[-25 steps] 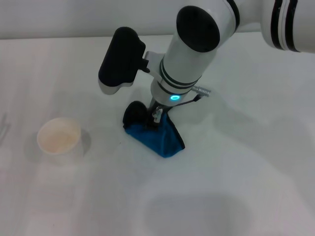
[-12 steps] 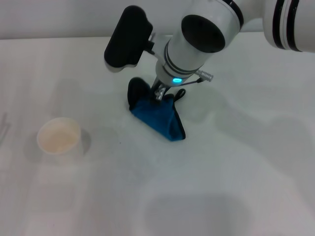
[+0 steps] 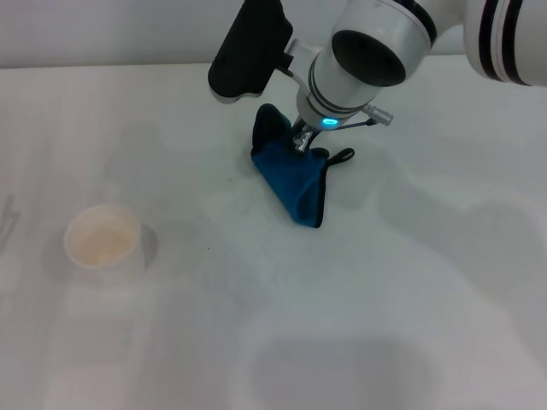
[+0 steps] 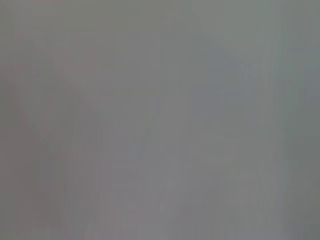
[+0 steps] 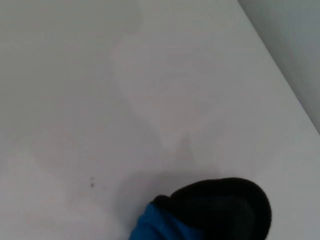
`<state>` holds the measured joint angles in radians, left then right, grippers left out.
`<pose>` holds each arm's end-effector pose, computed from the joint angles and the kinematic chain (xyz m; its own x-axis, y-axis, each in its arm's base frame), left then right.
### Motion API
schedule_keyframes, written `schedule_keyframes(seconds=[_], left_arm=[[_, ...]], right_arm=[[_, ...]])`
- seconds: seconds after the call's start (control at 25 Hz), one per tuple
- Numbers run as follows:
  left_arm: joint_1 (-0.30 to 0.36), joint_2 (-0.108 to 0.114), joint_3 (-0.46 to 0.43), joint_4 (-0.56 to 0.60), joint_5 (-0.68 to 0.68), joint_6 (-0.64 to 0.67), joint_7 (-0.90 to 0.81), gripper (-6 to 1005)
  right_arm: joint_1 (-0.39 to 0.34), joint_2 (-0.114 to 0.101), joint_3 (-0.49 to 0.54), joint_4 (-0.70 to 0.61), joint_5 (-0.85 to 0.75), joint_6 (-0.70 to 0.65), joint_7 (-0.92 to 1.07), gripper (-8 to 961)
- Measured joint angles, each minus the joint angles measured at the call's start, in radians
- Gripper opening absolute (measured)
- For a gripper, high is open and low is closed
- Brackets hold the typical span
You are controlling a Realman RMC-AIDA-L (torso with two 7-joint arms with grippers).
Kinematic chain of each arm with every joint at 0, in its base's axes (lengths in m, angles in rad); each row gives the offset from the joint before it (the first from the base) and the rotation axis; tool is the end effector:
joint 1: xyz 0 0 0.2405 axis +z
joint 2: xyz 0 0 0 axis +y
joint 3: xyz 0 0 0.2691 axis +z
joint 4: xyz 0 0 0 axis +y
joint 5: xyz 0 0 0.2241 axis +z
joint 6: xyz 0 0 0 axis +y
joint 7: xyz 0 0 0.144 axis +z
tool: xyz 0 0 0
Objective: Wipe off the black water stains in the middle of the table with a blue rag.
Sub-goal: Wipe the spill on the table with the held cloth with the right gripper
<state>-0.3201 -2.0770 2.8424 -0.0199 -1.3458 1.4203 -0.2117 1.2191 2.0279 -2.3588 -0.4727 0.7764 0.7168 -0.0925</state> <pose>-0.3906 0.2776 0.0039 0.7551 -0.1067 0.6469 0.6390 -0.1012 -0.7625 0.1509 0.4619 -0.1226 0.8021 -0.4650 0.3747 -0.1070 -0.7292 -0.6759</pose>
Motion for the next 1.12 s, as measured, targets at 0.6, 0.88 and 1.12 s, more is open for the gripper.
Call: schedule_keyframes(seconds=[0.6,0.88,1.12], left_arm=[[-0.002,0.001,0.000,0.000,0.000,-0.002,0.000,891],[-0.006,0.002,0.001,0.000,0.003,-0.001,0.000,892],[-0.007,0.002,0.002,0.000,0.003,-0.001,0.000,892]], right_arm=[[-0.060,0.000,0.147,-0.125,0.259,0.233,-0.381,3],[-0.054,0.000,0.149,-0.170,0.466,0.367,-0.545,2],[-0.044,0.000,0.150,-0.173,0.581,0.461,-0.659,3]])
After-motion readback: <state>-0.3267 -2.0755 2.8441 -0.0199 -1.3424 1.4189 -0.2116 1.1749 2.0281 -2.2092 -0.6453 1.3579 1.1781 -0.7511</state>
